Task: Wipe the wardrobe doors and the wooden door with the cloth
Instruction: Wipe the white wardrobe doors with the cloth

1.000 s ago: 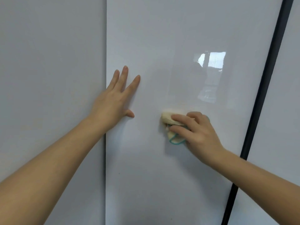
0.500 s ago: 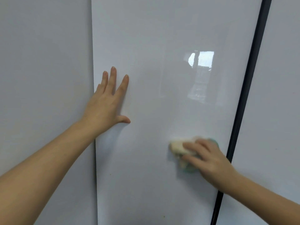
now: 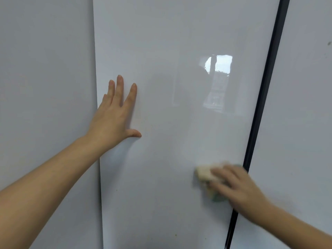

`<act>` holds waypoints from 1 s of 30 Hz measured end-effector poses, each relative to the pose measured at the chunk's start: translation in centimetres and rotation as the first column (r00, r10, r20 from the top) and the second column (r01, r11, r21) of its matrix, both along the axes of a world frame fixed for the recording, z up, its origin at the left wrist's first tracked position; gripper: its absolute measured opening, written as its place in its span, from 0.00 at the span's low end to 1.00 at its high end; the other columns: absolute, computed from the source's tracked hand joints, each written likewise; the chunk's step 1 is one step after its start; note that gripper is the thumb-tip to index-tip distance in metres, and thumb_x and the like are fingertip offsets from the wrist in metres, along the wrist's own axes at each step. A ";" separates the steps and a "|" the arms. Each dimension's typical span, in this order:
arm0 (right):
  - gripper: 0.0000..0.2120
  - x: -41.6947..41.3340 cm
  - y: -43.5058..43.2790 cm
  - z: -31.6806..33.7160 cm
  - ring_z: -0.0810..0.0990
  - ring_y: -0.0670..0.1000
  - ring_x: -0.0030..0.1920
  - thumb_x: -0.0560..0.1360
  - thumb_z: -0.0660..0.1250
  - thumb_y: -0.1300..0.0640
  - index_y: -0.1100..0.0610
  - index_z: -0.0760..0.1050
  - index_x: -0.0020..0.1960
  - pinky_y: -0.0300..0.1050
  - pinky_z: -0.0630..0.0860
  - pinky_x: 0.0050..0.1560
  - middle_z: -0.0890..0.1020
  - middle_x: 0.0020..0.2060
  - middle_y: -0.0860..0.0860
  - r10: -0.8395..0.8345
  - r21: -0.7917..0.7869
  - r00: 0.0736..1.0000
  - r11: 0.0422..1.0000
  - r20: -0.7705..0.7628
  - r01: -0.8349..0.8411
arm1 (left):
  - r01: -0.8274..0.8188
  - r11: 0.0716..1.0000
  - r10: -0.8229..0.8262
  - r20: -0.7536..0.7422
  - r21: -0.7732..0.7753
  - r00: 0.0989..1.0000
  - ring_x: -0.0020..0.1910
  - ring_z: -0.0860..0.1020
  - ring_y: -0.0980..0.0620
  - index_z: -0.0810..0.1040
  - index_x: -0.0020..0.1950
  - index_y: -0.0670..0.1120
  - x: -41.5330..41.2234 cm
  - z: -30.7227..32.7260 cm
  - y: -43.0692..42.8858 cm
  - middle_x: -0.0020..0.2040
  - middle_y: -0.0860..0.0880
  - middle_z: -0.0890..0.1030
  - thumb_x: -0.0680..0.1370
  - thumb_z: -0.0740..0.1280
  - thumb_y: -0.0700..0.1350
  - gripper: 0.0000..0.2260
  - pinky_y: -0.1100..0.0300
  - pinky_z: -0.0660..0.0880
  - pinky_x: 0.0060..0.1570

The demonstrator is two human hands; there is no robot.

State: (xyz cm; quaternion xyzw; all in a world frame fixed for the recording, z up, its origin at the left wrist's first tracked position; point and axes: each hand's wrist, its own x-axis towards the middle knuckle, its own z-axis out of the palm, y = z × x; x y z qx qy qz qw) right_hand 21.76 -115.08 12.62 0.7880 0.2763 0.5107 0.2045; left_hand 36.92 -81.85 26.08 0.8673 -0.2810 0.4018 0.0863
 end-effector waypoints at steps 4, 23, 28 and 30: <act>0.07 -0.6 0.2 -0.4 0.74 0.57 0.49 0.82 0.58 0.61 0.54 0.73 0.52 0.51 0.73 0.45 0.74 0.56 0.55 -0.001 -0.078 0.996 0.997 -0.088 -0.006 | 0.009 1.000 -0.009 0.006 -0.014 1.000 0.77 0.36 0.39 0.37 0.79 0.50 0.2 -0.3 -0.1 0.78 0.41 0.32 0.64 0.77 0.61 0.60 0.44 0.48 0.76; 0.09 0.9 0.5 -2.0 0.73 0.57 0.49 0.81 0.56 0.64 0.54 0.74 0.49 0.51 0.71 0.45 0.74 0.55 0.52 0.005 0.074 1.000 0.997 0.030 -0.007 | 0.091 0.990 -0.085 0.052 -0.108 0.995 0.79 0.42 0.40 0.46 0.80 0.53 -0.1 -4.1 0.4 0.80 0.44 0.40 0.66 0.76 0.58 0.53 0.40 0.60 0.72; 0.08 0.8 0.5 -4.6 0.73 0.56 0.50 0.82 0.57 0.62 0.53 0.74 0.51 0.51 0.72 0.48 0.75 0.56 0.51 -0.008 0.170 0.999 0.985 0.036 0.001 | 0.083 0.991 -0.078 0.046 -0.110 0.996 0.78 0.44 0.37 0.48 0.80 0.54 0.1 -6.6 -0.1 0.80 0.41 0.42 0.64 0.77 0.58 0.53 0.38 0.62 0.71; 0.06 0.3 0.1 -7.3 0.73 0.55 0.51 0.81 0.62 0.62 0.53 0.75 0.51 0.50 0.72 0.48 0.75 0.57 0.50 -0.006 0.155 1.000 0.988 -0.024 0.010 | 0.087 0.986 -0.083 0.033 -0.140 0.996 0.78 0.44 0.39 0.49 0.80 0.55 0.1 -6.7 -0.1 0.80 0.43 0.42 0.64 0.77 0.57 0.53 0.38 0.64 0.68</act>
